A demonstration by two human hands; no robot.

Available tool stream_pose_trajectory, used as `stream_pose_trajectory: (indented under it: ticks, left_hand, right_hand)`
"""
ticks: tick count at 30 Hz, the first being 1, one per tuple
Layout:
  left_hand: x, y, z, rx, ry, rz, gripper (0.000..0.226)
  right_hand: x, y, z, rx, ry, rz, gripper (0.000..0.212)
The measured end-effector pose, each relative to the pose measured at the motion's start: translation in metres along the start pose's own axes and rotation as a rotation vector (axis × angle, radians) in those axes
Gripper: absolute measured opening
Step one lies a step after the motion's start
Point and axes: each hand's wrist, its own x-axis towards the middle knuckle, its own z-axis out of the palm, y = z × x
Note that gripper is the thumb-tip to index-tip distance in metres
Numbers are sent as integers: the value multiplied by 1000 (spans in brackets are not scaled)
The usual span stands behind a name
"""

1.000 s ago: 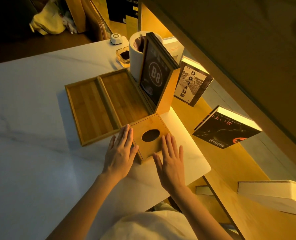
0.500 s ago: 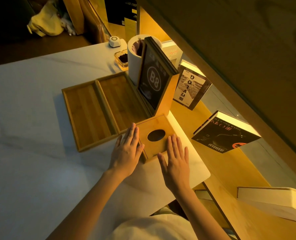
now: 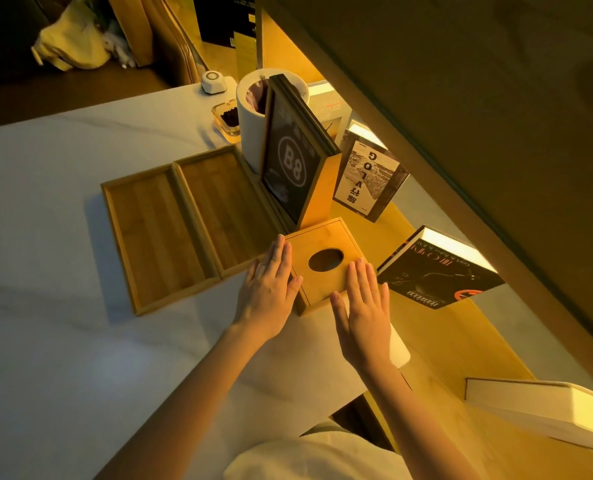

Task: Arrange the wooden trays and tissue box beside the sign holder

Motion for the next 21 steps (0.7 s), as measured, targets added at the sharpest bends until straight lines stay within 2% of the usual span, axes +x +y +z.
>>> stream_pose_trajectory:
  ticks: [12, 21]
  left_hand:
    - [15, 13, 9, -10, 33, -47, 62]
    - [17, 13, 4, -40, -14, -57, 62]
  right_hand:
    - [22, 15, -11, 20, -61, -17, 62]
    - [21, 5, -14, 9, -13, 2, 59]
